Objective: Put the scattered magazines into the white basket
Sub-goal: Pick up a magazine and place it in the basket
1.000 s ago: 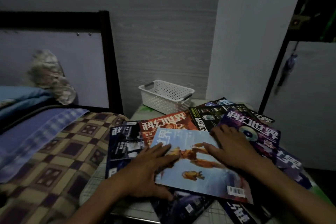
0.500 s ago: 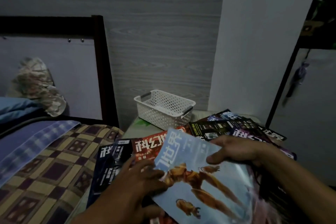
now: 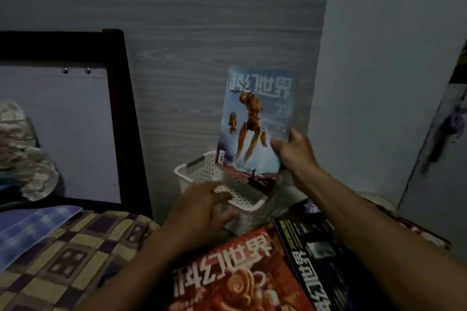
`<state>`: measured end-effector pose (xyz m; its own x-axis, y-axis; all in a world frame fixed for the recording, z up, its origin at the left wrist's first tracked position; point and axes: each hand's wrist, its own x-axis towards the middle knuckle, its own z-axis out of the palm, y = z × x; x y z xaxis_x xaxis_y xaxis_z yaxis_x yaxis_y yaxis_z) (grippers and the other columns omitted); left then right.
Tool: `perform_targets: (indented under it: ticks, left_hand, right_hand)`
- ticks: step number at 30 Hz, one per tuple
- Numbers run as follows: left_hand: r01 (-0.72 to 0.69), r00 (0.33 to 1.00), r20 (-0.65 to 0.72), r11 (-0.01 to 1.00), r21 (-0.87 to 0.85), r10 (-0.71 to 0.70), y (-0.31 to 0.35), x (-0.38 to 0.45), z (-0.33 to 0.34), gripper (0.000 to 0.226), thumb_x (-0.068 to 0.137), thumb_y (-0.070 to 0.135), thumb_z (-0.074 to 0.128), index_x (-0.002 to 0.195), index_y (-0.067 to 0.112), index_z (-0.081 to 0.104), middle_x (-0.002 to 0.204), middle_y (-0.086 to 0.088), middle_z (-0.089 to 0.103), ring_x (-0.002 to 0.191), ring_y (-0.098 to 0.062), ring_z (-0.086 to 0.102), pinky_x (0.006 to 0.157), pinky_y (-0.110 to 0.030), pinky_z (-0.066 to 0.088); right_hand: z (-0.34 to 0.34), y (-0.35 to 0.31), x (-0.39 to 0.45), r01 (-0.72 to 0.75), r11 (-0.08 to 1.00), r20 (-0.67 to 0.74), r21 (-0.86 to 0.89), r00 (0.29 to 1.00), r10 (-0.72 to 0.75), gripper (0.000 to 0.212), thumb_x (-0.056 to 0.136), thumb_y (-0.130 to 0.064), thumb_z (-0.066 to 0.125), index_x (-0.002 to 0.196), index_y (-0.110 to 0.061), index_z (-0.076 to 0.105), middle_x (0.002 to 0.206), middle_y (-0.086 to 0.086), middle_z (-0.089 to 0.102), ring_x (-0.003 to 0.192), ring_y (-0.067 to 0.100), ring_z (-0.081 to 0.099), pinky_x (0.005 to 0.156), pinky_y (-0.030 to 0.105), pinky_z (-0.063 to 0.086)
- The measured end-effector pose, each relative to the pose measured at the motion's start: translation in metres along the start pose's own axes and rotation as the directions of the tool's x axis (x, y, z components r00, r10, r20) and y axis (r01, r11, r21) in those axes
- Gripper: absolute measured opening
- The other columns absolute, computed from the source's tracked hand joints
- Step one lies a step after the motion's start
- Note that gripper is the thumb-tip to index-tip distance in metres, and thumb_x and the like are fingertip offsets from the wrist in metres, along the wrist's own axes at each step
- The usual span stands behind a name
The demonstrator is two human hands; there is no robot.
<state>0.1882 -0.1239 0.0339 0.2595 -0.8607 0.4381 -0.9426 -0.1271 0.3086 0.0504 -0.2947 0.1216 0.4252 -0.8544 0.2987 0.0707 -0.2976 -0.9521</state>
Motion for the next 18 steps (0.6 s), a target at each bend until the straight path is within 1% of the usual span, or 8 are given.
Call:
perform_targets:
  ticks: [2, 3, 6, 9, 10, 12, 14, 18]
  left_hand:
    - [-0.03, 1.0, 0.005, 0.999, -0.009, 0.03, -0.013, 0.003, 0.019, 0.055, 0.087, 0.065, 0.039, 0.123, 0.031, 0.063, 0.128, 0.008, 0.062, 0.122, -0.01, 0.049, 0.104, -0.036, 0.042]
    - [-0.039, 0.999, -0.031, 0.999, -0.019, 0.039, -0.016, 0.003, 0.025, 0.051, 0.09, 0.063, 0.039, 0.121, 0.032, 0.063, 0.123, 0.011, 0.063, 0.119, -0.006, 0.049, 0.1, -0.035, 0.045]
    - [-0.063, 0.984, -0.166, 0.998, -0.014, 0.059, -0.018, 0.004, 0.035, 0.041, 0.091, 0.056, 0.044, 0.114, 0.031, 0.067, 0.113, 0.011, 0.066, 0.114, -0.006, 0.048, 0.091, -0.025, 0.042]
    - [-0.073, 0.978, -0.198, 0.997, -0.025, 0.066, -0.009, 0.006, 0.036, 0.032, 0.092, 0.048, 0.054, 0.114, 0.03, 0.068, 0.114, 0.01, 0.067, 0.115, -0.007, 0.048, 0.092, -0.023, 0.038]
    - [-0.087, 0.976, -0.202, 0.996, -0.03, 0.079, -0.007, 0.007, 0.036, 0.029, 0.093, 0.045, 0.056, 0.114, 0.03, 0.068, 0.114, 0.01, 0.066, 0.114, -0.007, 0.048, 0.092, -0.022, 0.037]
    - [-0.096, 0.974, -0.21, 0.995, -0.029, 0.088, -0.006, 0.008, 0.037, 0.027, 0.093, 0.041, 0.059, 0.114, 0.028, 0.068, 0.115, 0.009, 0.066, 0.116, -0.009, 0.049, 0.093, -0.022, 0.037]
    - [-0.073, 0.977, -0.205, 0.997, -0.037, 0.064, -0.006, 0.008, 0.039, 0.03, 0.093, 0.04, 0.06, 0.116, 0.024, 0.069, 0.116, 0.006, 0.066, 0.118, -0.013, 0.05, 0.096, -0.025, 0.04]
    - [-0.075, 0.976, -0.209, 0.995, -0.069, 0.06, -0.003, 0.007, 0.038, 0.029, 0.093, 0.038, 0.06, 0.115, 0.022, 0.069, 0.116, 0.004, 0.066, 0.119, -0.014, 0.049, 0.099, -0.032, 0.044]
  right_hand:
    - [0.012, 0.022, 0.018, -0.041, 0.996, -0.017, -0.08, 0.999, 0.039, 0.017, 0.083, -0.018, 0.069, 0.081, -0.035, 0.067, 0.095, -0.001, 0.074, 0.084, 0.02, 0.071, 0.079, 0.043, 0.061]
    - [0.015, 0.03, 0.025, -0.072, 0.992, -0.028, -0.103, 0.997, 0.07, 0.016, 0.081, -0.018, 0.069, 0.081, -0.034, 0.068, 0.096, 0.0, 0.075, 0.085, 0.022, 0.071, 0.082, 0.046, 0.06]
    - [0.023, 0.053, 0.036, -0.093, 0.985, -0.094, -0.148, 0.992, 0.079, 0.017, 0.082, -0.021, 0.067, 0.09, -0.035, 0.071, 0.097, -0.001, 0.076, 0.083, 0.021, 0.071, 0.081, 0.044, 0.06]
    - [0.033, 0.067, 0.037, -0.103, 0.99, -0.106, -0.098, 0.99, 0.093, 0.013, 0.084, -0.02, 0.067, 0.085, -0.033, 0.069, 0.099, 0.002, 0.076, 0.082, 0.02, 0.071, 0.079, 0.041, 0.06]
    - [0.034, 0.069, 0.039, -0.119, 0.985, -0.09, -0.123, 0.99, 0.108, 0.012, 0.084, -0.019, 0.066, 0.087, -0.031, 0.068, 0.101, 0.003, 0.075, 0.079, 0.018, 0.069, 0.077, 0.038, 0.06]
    - [0.031, 0.068, 0.046, -0.157, 0.946, -0.068, -0.284, 0.987, 0.143, 0.013, 0.083, -0.017, 0.063, 0.091, -0.027, 0.065, 0.097, 0.003, 0.071, 0.07, 0.014, 0.062, 0.07, 0.032, 0.056]
    - [0.025, 0.064, 0.052, -0.194, 0.883, -0.114, -0.428, 0.98, 0.16, 0.017, 0.082, -0.016, 0.061, 0.098, -0.02, 0.065, 0.092, 0.005, 0.065, 0.067, 0.019, 0.058, 0.068, 0.034, 0.056]
    - [0.019, 0.055, 0.056, -0.225, 0.889, -0.17, -0.398, 0.971, 0.17, 0.027, 0.081, -0.015, 0.061, 0.108, -0.014, 0.062, 0.102, 0.009, 0.066, 0.079, 0.027, 0.062, 0.075, 0.044, 0.061]
